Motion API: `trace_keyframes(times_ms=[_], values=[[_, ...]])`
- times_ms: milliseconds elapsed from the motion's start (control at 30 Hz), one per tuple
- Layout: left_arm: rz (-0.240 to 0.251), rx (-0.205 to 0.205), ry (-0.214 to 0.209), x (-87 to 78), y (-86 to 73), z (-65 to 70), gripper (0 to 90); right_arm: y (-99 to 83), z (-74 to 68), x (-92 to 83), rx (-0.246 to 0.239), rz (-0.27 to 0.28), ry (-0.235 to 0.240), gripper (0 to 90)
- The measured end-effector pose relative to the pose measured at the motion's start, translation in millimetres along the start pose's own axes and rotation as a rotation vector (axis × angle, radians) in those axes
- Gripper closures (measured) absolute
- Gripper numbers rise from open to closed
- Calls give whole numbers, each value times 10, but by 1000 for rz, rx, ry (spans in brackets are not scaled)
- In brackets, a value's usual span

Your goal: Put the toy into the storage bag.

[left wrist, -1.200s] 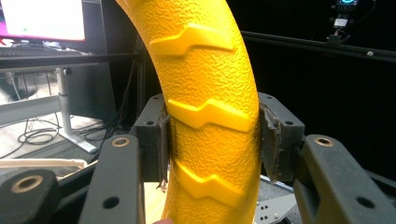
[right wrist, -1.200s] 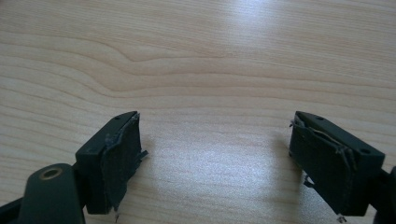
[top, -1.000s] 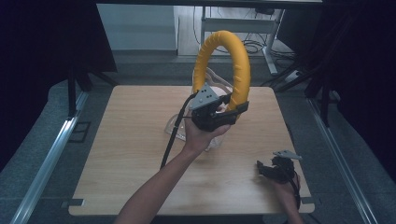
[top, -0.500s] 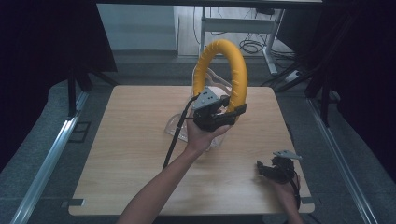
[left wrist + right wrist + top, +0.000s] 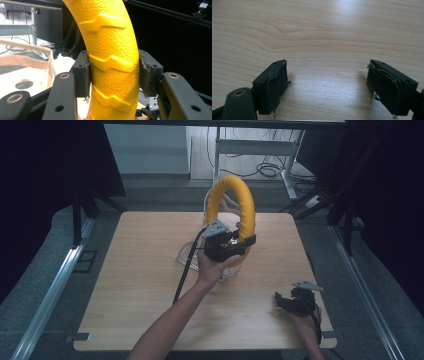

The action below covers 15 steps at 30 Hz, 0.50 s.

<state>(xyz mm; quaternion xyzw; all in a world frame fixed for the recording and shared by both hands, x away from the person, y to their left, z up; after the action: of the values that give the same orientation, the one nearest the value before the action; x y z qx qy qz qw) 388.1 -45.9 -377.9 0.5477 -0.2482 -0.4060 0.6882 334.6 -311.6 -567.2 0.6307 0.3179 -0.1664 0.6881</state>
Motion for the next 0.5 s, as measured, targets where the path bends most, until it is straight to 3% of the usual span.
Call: trace_keyframes(times_ms=[500], values=[[-15,-67,29,5,-175,-197,511,0,0,0,-1,-1,0,171]])
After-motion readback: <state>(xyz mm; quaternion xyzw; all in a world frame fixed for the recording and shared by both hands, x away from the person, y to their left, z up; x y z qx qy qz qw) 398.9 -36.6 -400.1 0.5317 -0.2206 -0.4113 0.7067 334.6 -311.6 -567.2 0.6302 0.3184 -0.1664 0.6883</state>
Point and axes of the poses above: each handheld gripper's, and its own axes: x roughly forward along the jaws, y roughly out of its top, z roughly to its right, the point moved 4 cm from there along x, roughly forward along the jaws, and after that the axes turned 3 degrees about z, right-handed, at the moved point
